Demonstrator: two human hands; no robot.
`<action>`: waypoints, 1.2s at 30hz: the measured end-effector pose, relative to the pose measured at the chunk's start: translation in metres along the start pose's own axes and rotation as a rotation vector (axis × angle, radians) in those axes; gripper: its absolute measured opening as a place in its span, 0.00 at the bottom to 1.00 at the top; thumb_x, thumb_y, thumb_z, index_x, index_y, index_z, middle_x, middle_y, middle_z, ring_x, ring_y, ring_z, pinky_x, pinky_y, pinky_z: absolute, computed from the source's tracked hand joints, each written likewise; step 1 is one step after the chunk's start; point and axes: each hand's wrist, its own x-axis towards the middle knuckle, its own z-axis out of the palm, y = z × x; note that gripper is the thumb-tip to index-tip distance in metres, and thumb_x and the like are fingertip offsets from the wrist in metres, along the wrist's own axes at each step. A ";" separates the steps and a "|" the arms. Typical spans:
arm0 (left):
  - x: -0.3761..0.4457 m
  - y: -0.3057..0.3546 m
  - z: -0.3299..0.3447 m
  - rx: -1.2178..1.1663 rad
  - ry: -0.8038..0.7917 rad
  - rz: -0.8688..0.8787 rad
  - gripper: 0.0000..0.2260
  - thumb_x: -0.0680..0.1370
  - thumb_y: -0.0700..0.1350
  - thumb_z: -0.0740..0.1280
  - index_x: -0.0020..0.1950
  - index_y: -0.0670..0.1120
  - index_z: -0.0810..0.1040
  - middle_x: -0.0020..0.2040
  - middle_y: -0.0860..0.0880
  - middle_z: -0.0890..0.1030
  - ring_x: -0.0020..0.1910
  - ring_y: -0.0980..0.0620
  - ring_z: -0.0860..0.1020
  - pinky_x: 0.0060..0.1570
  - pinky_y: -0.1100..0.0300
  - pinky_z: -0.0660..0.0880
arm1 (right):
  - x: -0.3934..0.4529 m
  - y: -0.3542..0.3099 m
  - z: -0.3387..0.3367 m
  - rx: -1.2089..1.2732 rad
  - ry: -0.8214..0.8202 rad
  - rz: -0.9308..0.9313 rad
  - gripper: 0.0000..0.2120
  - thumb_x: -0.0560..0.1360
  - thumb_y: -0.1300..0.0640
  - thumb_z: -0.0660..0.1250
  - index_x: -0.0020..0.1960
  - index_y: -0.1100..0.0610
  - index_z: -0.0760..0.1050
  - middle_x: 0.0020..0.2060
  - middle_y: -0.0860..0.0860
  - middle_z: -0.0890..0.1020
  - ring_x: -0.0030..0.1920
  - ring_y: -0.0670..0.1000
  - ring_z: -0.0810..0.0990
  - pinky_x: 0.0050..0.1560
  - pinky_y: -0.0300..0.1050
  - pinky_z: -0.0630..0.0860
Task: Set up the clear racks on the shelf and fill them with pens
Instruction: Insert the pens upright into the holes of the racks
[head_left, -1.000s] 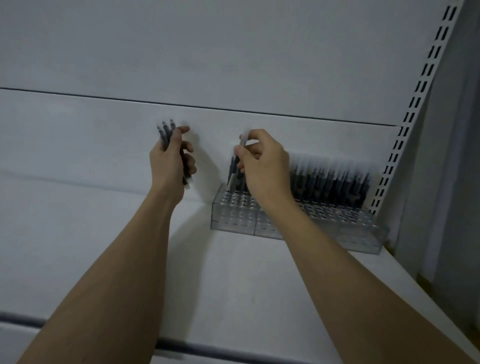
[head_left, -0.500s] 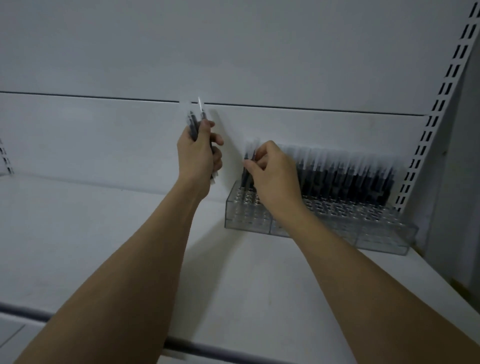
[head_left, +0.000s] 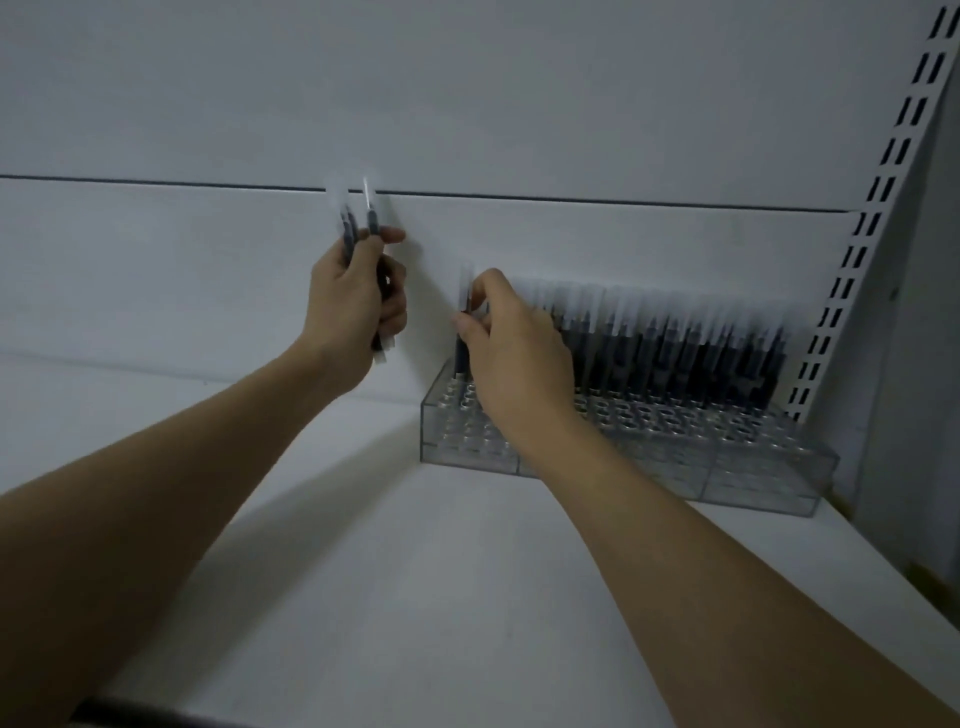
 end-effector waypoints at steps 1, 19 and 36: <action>-0.002 -0.002 -0.002 0.024 -0.015 -0.003 0.10 0.85 0.41 0.54 0.58 0.42 0.74 0.32 0.49 0.71 0.24 0.53 0.62 0.23 0.61 0.59 | 0.001 0.000 0.000 -0.013 -0.004 0.005 0.05 0.82 0.53 0.62 0.52 0.53 0.67 0.40 0.52 0.79 0.37 0.55 0.78 0.34 0.49 0.76; -0.018 0.000 -0.024 0.022 -0.283 -0.024 0.11 0.85 0.45 0.55 0.63 0.45 0.73 0.38 0.47 0.77 0.26 0.52 0.66 0.25 0.60 0.64 | -0.001 -0.005 0.006 -0.007 -0.041 0.241 0.10 0.80 0.49 0.65 0.44 0.54 0.72 0.35 0.49 0.79 0.36 0.51 0.78 0.35 0.46 0.75; -0.036 0.009 -0.014 -0.041 -0.574 -0.174 0.12 0.80 0.46 0.60 0.56 0.41 0.77 0.40 0.41 0.80 0.23 0.49 0.70 0.24 0.60 0.67 | -0.007 -0.023 -0.025 0.603 0.068 0.185 0.08 0.79 0.50 0.67 0.56 0.52 0.76 0.44 0.48 0.80 0.39 0.52 0.80 0.38 0.44 0.78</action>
